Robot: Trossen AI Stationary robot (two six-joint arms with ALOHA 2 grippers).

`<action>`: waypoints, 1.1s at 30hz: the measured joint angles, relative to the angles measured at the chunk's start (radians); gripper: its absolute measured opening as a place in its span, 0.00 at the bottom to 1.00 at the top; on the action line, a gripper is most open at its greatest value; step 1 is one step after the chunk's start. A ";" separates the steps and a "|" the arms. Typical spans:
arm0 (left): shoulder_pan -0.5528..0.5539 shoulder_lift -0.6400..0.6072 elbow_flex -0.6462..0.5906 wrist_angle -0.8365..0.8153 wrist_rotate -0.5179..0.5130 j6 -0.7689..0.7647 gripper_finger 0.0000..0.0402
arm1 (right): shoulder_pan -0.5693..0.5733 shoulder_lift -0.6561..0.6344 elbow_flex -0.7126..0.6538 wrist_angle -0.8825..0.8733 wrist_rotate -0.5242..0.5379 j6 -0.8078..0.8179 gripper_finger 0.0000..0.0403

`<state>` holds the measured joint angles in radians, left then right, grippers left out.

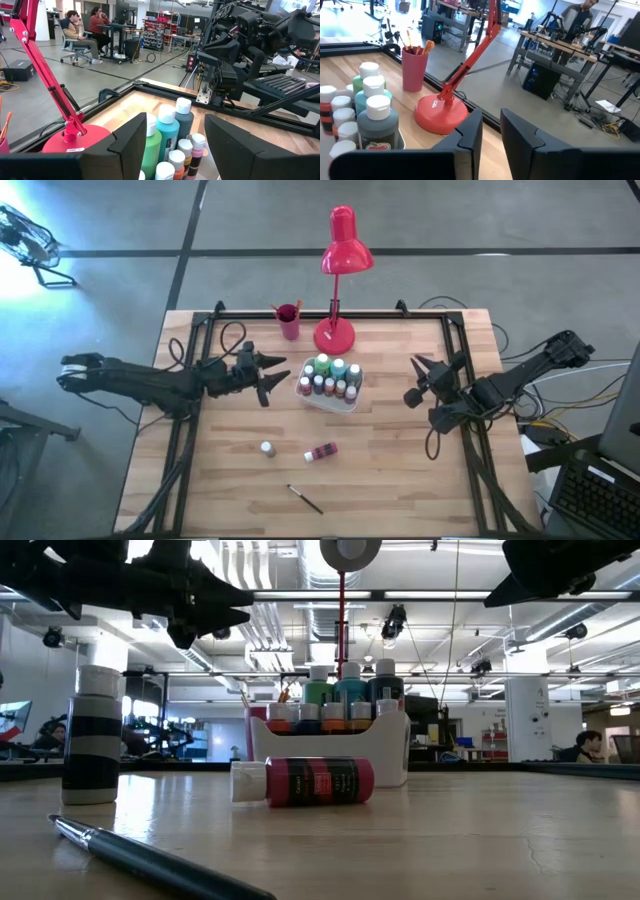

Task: Pick & Place Paint Supplies
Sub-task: Put the silver paint brush bottle into the red cup

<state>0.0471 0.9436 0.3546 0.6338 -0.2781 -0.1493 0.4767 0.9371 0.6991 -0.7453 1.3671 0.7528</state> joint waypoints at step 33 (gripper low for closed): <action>-0.211 0.014 0.224 -0.623 0.128 -0.170 0.50 | 0.001 0.000 0.000 0.023 0.013 0.000 0.19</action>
<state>-0.1634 0.9571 0.5786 0.0107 -0.1503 -0.3191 0.4774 0.9367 0.6991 -0.7223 1.3804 0.7529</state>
